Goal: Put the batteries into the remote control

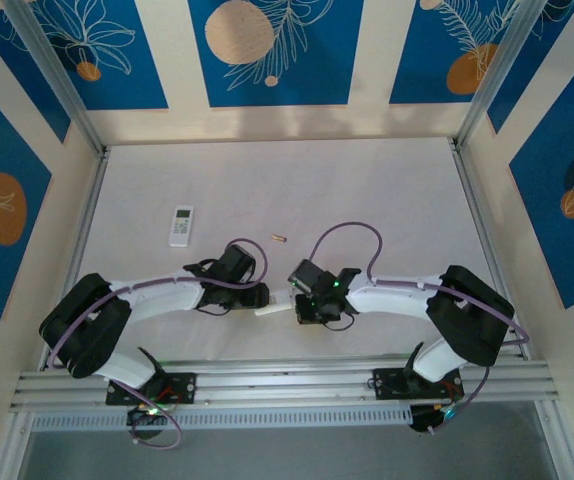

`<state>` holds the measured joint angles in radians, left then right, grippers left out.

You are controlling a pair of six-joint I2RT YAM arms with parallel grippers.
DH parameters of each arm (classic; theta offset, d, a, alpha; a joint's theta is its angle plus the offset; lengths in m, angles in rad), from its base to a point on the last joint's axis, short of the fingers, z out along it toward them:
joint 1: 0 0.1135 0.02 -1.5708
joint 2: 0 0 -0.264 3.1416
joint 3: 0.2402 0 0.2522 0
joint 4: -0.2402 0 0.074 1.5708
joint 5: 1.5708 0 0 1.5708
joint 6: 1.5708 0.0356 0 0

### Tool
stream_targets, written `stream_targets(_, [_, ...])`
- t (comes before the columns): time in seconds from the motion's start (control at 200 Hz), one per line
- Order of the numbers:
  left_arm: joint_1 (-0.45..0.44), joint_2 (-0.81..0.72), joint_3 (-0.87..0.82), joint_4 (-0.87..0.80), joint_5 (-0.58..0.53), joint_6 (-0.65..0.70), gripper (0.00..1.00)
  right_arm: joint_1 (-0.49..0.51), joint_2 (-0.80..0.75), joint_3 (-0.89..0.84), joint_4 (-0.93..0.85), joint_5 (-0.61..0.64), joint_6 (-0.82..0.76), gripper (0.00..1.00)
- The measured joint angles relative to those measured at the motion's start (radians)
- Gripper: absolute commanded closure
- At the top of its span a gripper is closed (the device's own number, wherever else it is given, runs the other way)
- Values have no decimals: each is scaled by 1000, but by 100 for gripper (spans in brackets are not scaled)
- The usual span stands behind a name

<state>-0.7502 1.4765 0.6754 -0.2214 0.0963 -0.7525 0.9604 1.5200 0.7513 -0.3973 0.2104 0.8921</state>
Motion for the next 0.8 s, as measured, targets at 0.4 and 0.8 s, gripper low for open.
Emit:
stream_targets(0.4, [0, 0, 0, 0, 0, -1, 39, -55, -84, 75, -34, 8, -47, 84])
stream_targets(0.8, [0, -1, 0, 0, 0, -1, 39, -112, 50, 117, 17, -50, -115, 83])
